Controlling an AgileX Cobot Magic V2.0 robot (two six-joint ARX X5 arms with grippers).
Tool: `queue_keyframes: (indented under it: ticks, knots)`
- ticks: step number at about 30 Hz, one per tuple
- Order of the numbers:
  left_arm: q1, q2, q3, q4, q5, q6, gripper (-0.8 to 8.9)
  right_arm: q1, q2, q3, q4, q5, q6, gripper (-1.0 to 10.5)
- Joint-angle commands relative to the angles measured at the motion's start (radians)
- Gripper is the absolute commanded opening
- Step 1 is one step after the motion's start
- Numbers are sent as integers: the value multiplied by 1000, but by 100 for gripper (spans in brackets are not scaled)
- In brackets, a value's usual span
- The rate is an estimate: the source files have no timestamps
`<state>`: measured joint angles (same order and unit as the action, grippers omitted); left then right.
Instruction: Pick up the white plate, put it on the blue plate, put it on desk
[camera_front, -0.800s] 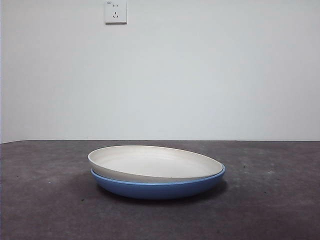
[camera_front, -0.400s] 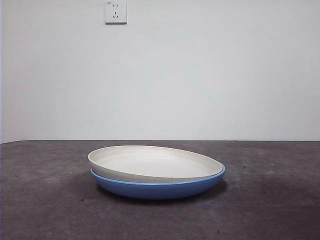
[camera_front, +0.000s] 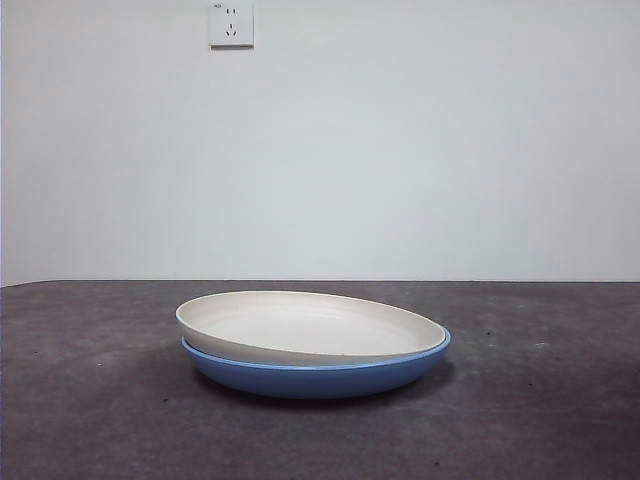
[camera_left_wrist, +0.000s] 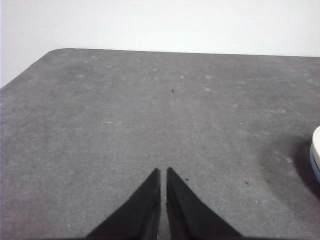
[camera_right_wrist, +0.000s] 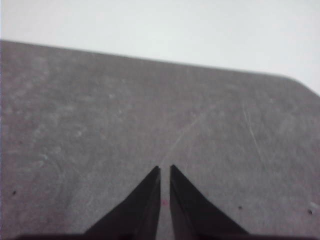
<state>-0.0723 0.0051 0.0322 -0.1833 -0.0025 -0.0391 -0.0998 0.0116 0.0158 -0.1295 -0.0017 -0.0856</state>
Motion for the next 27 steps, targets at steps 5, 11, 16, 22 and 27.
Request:
queue_keyframes:
  ticks: [5, 11, 16, 22, 27]
  knots:
    - [1, -2, -21, -5, -2, 12, 21, -3, -8, -5, -52, 3, 49, 29]
    - [1, -2, -21, -5, -2, 12, 21, -2, -8, -5, -52, -3, 83, 29]
    - [1, -2, -21, -5, -2, 12, 21, -2, -8, -5, -50, -1, 101, 29]
    - [1, -2, -21, -5, -2, 12, 21, -2, -8, -4, -26, 1, 101, 29]
    - [1, -2, -21, -5, -2, 12, 21, -2, -8, -4, -28, 2, 101, 29]
